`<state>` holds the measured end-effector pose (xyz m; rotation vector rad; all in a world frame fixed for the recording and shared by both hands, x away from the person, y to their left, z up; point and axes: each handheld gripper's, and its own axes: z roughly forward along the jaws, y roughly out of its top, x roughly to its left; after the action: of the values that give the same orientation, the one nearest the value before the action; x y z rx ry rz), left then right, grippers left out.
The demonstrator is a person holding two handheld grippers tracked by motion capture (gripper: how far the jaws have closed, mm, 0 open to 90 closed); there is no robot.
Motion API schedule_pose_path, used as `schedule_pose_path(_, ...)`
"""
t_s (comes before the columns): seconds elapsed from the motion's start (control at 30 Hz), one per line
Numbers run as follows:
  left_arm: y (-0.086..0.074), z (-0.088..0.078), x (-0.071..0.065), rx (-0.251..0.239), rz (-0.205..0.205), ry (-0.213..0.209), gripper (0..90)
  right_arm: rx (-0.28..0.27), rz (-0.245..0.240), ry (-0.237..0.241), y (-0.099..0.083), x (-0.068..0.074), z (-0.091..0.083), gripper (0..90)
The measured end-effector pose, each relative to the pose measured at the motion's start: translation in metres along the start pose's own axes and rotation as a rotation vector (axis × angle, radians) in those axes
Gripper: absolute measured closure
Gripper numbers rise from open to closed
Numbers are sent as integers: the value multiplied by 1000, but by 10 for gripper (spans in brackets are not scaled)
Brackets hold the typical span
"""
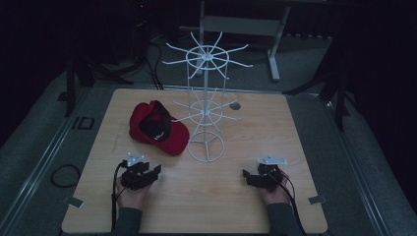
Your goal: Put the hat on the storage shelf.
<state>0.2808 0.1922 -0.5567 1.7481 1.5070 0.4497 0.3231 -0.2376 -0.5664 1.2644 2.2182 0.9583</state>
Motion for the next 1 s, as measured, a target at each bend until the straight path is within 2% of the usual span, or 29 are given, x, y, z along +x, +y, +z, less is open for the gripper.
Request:
schedule_pose_path(0.17,-1,-1,-4,6,13,-12,498,0,0,0,0,0,0,221)
schedule_pose_path(0.43,1,1,-7,10,3,-37,493,0,-1,1,0,0,0,221)
schedule_pose_path(0.47,2,1,-7,11,-5,-51,493,-1,-1,1,0,0,0,221)
schedule_pose_path(0.63,7,3,-9,11,-15,-64,494,1,3,1,-1,0,-1,221)
schedule_pose_path(0.77,13,3,-12,2,-10,-61,491,1,4,1,-1,0,-1,221)
schedule_pose_path(0.97,22,7,-14,-2,-33,-58,472,1,4,1,-1,0,-1,221)
schedule_pose_path(1.0,24,9,-14,-7,-52,-58,471,2,3,1,-1,0,-1,221)
